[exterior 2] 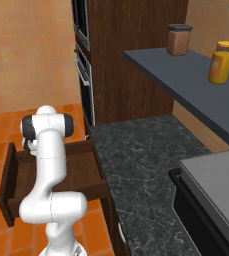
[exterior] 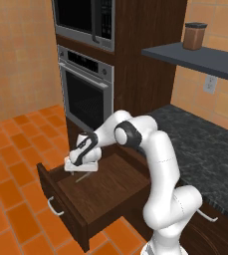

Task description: Take a straw from the drawer in front and place it inside the glass cup on the dining counter.

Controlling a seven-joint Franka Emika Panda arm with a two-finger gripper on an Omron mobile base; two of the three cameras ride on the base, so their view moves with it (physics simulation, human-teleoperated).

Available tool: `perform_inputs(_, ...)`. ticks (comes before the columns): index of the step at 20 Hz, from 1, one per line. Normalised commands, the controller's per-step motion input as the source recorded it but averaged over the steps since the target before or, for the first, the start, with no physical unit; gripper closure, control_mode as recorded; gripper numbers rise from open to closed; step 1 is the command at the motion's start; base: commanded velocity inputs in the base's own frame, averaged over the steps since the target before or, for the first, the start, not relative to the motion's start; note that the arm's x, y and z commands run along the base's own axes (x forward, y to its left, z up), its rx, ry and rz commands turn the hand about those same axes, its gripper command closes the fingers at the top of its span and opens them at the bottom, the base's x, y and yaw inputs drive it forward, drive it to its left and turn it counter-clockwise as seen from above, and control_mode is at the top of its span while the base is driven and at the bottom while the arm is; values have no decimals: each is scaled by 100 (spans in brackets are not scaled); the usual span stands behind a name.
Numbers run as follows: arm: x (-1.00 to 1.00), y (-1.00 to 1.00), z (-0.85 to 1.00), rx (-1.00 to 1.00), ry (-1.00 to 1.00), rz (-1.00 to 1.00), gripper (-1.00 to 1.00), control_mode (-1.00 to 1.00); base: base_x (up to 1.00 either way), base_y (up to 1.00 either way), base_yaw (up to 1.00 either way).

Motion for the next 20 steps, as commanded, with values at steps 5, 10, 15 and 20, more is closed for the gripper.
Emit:
perform_inputs(5, 28, -46, 0, -8, 0, -25, -100, -100, 0, 0, 0)
perform_inputs(10, 9, -46, 0, -4, 0, -22, -100, -100, 0, 0, 0)
perform_inputs(15, -63, -8, 1, 0, -1, -10, -100, -100, 0, 0, 0)
perform_inputs(20, -20, -38, 24, -1, -9, -11, -100, -100, 0, 0, 0)
